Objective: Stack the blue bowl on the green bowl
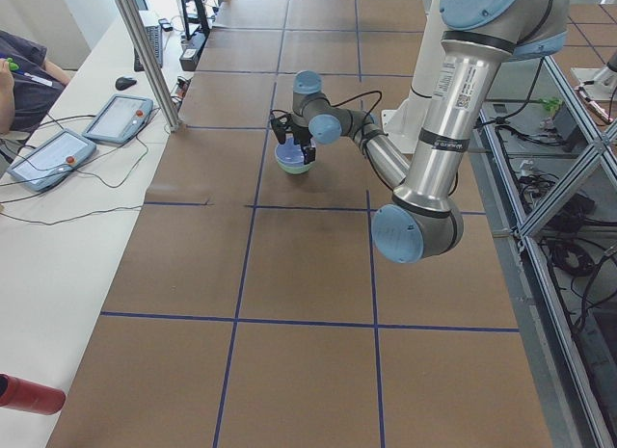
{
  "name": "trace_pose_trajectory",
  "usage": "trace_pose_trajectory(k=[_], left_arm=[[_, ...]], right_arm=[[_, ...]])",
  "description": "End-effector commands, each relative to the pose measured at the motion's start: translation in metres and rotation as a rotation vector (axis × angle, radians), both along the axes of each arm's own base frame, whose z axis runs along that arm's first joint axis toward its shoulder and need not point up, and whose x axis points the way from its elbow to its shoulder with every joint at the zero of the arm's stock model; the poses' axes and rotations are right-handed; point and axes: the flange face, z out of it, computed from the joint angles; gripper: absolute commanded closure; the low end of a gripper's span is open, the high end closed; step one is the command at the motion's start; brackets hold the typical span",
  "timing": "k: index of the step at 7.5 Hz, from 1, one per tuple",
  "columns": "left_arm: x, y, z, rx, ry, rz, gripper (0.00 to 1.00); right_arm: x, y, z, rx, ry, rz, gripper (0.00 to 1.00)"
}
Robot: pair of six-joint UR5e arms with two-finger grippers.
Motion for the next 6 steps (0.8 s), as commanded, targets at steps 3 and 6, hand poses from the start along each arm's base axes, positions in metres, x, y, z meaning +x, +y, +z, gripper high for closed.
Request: trace_pose_trajectory(k=[3, 6], left_arm=[[-0.229, -0.028, 0.138, 0.369, -0.162, 0.252, 0.0], [-0.391, -0.009, 0.288, 0.496, -0.278, 0.393, 0.0]], right_arm=[[0.0, 0.0, 0.0, 0.001, 0.0, -0.001, 0.0], [0.001, -0.001, -0.001, 0.001, 0.0, 0.001, 0.0]])
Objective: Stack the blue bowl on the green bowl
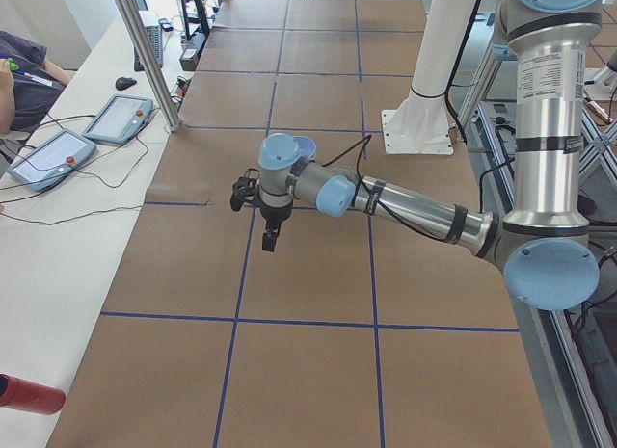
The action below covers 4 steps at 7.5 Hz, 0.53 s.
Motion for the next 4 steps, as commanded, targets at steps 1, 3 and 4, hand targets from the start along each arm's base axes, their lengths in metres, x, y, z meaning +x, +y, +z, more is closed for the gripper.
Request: trace_pose_trajectory(k=[1, 3, 4], left_arm=[[-0.089, 0.023, 0.088, 0.015, -0.05, 0.024, 0.0], [-0.111, 0.054, 0.12, -0.053, -0.047, -0.021, 0.0], [-0.112, 0.062, 0.124, -0.062, -0.046, -0.022, 0.0]], right_arm=[[0.0, 0.0, 0.0, 0.0, 0.0, -0.001, 0.0], [0.0, 0.0, 0.0, -0.001, 0.0, 0.0, 0.0], [0.0, 0.0, 0.0, 0.0, 0.0, -0.001, 0.0]])
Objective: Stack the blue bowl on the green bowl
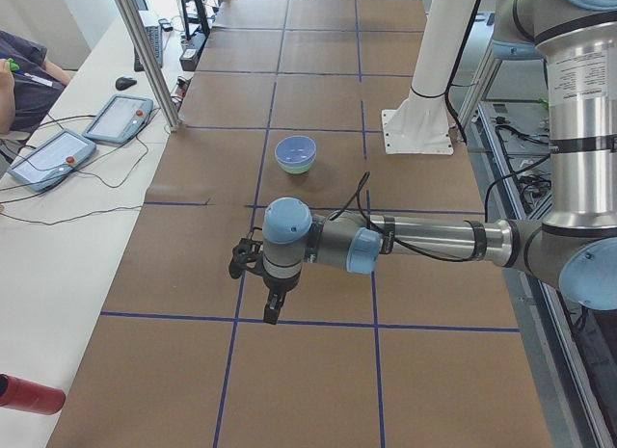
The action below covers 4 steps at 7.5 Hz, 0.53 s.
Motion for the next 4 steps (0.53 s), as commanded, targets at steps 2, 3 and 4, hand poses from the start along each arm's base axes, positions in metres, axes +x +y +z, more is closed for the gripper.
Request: trace_pose_trajectory(k=[2, 3, 4], left_arm=[[-0.006, 0.012, 0.004, -0.002, -0.001, -0.01, 0.0], [-0.006, 0.011, 0.002, 0.003, -0.003, -0.01, 0.0], [-0.006, 0.011, -0.001, 0.012, -0.002, -0.01, 0.0]], right_arm=[[0.0, 0.0, 0.0, 0.0, 0.0, -0.001, 0.0], [0.001, 0.0, 0.0, 0.0, 0.0, 0.001, 0.0], [0.0, 0.0, 0.0, 0.0, 0.0, -0.001, 0.0]])
